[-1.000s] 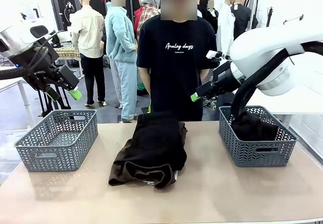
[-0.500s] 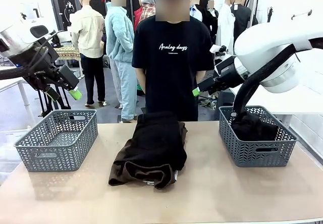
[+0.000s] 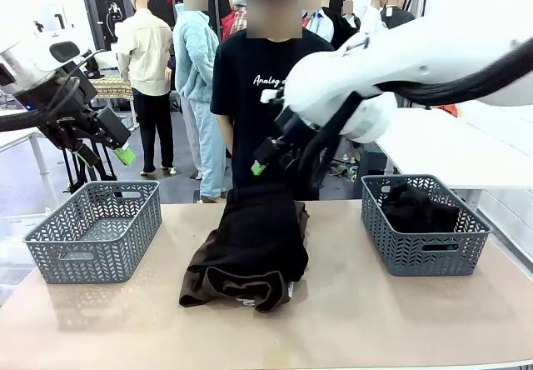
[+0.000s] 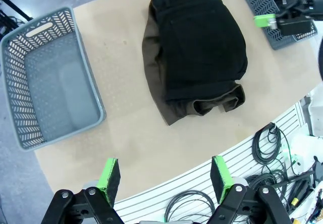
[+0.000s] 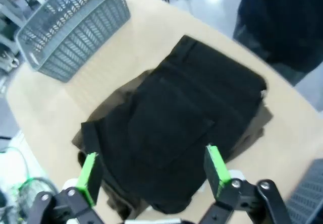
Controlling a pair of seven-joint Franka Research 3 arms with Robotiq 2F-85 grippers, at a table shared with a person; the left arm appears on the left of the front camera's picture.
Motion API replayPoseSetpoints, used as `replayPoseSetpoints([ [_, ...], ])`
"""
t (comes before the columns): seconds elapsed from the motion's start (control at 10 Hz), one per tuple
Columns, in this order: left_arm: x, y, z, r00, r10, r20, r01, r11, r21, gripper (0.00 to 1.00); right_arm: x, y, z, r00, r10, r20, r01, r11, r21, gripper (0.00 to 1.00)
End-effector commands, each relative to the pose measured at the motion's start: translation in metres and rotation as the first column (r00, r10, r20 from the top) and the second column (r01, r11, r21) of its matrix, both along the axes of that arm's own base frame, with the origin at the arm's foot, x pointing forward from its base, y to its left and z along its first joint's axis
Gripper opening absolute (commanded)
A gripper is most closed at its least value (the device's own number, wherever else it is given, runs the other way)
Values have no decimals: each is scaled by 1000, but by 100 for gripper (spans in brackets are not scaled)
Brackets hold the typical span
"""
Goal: Sort the tops and bottoms.
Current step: Lift clothes from the center of the table with your right hand.
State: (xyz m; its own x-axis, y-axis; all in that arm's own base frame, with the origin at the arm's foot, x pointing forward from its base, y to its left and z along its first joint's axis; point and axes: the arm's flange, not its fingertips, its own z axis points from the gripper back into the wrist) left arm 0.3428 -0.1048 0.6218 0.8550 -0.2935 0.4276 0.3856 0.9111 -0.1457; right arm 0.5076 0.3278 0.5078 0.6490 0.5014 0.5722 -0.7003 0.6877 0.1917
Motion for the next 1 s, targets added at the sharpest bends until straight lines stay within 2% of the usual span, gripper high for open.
replayPoseSetpoints([
  [0.0,0,2,1,1000,0,1,0,1000,-1,93,22,13,1,994,-46,-101,34,993,-116,100],
  [0.1,0,2,1,1000,0,1,0,1000,-1,93,25,21,-13,990,-71,-121,50,984,-173,100],
  [0.2,0,2,1,1000,0,1,0,1000,-1,93,24,26,-17,990,-96,-100,72,972,-223,100],
  [0.3,0,2,1,1000,0,1,0,1000,-1,93,27,22,-4,996,11,-90,-31,975,-219,100],
  [0.4,0,2,1,1000,0,1,0,1000,-1,93,24,15,-26,992,-74,-97,57,985,-166,100],
  [0.5,0,2,1,1000,0,1,0,1000,-1,93,24,15,-26,992,-74,-97,57,985,-166,100],
  [0.6,0,2,1,1000,0,1,0,1000,-1,93,24,19,-21,994,-50,-93,31,980,-199,100],
  [0.7,0,2,1,1000,0,1,0,1000,-1,93,22,27,-29,994,-65,-90,38,959,-281,100],
  [0.9,0,2,1,1000,0,1,0,1000,-1,93,28,46,-53,994,-96,-56,70,930,-360,100],
])
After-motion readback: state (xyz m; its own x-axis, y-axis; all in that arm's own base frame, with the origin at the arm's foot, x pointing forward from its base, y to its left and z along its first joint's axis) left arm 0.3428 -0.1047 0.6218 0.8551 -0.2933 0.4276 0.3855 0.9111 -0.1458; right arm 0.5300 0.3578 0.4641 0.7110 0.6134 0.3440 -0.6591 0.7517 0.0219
